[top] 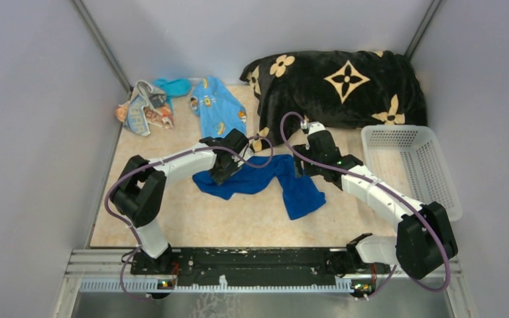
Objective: Roll the towels
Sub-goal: Flatten out the towel at the center of the board.
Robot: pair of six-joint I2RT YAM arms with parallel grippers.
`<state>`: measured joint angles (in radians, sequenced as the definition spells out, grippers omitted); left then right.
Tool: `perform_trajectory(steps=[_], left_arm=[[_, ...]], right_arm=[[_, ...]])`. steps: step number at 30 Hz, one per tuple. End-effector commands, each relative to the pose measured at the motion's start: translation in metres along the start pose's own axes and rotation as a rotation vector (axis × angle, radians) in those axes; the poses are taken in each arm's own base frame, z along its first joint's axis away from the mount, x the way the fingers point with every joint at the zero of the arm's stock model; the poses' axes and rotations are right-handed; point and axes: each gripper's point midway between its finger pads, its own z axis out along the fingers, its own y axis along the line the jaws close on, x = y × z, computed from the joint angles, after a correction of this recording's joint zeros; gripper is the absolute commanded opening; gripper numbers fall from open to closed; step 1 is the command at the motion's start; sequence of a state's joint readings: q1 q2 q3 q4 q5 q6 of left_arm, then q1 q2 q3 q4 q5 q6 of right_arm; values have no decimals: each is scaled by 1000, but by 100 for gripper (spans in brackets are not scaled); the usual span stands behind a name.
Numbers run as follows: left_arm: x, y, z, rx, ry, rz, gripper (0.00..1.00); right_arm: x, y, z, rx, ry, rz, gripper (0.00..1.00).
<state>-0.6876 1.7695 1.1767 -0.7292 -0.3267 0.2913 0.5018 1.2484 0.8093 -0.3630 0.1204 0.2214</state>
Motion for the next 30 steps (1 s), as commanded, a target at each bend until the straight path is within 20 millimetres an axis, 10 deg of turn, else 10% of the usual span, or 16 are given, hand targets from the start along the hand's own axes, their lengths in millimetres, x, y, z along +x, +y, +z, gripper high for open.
perform_trajectory(steps=[1, 20, 30], left_arm=[[-7, -1, -17, 31, -46, -3, 47], [15, -9, 2, 19, 37, -1, 30], [20, 56, -43, -256, -79, -210, 0]], right_arm=[[-13, 0, -5, 7, -61, 12, 71], [-14, -2, -6, 18, -67, 13, 71], [-12, -18, -8, 102, -54, 50, 72]])
